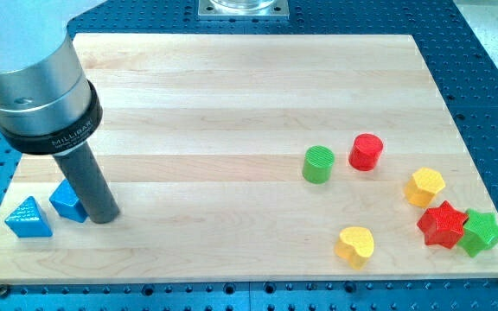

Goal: Place the green circle at the top center of the board

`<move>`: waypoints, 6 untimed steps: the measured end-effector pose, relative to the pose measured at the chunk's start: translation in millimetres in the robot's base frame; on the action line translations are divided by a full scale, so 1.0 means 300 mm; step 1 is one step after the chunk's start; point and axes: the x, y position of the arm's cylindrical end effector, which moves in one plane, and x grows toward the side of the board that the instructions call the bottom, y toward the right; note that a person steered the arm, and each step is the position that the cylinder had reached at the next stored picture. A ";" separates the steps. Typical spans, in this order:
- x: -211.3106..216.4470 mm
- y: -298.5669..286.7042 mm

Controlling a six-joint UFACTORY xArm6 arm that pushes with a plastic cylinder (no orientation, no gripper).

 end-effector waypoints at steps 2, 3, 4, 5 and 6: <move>-0.054 0.108; -0.056 -0.024; -0.006 0.247; -0.005 0.649; -0.130 0.849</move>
